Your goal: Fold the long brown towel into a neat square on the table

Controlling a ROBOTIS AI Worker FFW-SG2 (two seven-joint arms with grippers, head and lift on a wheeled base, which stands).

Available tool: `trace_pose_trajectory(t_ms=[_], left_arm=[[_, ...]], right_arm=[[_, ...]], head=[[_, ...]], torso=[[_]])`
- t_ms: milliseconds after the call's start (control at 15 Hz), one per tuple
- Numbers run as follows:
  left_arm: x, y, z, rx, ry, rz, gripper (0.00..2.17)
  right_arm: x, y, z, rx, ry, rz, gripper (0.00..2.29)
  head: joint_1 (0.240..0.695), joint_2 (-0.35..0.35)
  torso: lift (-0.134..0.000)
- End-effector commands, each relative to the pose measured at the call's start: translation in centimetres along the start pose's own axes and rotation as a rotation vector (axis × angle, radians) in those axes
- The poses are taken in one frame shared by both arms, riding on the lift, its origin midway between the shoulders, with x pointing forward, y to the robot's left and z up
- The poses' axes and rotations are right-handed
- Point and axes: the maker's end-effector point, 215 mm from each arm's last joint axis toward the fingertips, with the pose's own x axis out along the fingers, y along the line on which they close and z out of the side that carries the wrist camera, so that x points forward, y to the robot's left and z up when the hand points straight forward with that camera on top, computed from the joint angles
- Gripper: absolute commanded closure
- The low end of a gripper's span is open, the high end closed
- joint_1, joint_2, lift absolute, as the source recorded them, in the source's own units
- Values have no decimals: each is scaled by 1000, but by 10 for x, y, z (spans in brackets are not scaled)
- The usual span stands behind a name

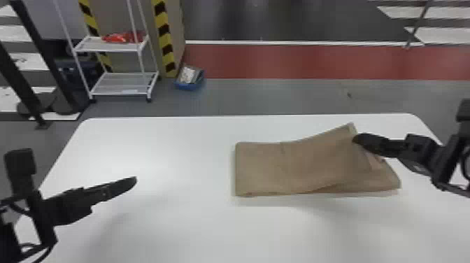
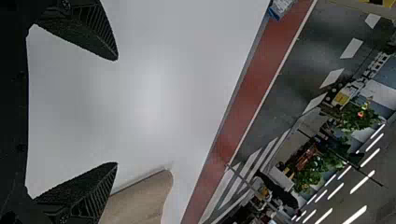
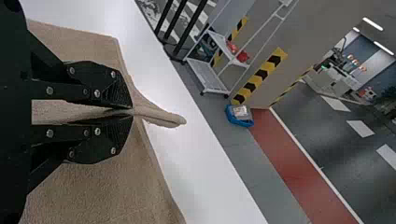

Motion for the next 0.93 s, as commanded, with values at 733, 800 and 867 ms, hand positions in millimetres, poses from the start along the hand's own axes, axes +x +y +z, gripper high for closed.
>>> trace_pose_trajectory(t_ms=[733,800,867], left_arm=[[1,7,-1,1,-6,6,80],[1,8,1,4,-8,10,80],[1,6,3,5,-12,7,80]], right_arm=[[10,-10,9,56,-13,5,984],[9,2,14,71,-19,40,984],[7,6,10,94,-2,49,984]], head=[[695,16],[695,13],[695,10]], torso=[[-124],[-124],[-124]])
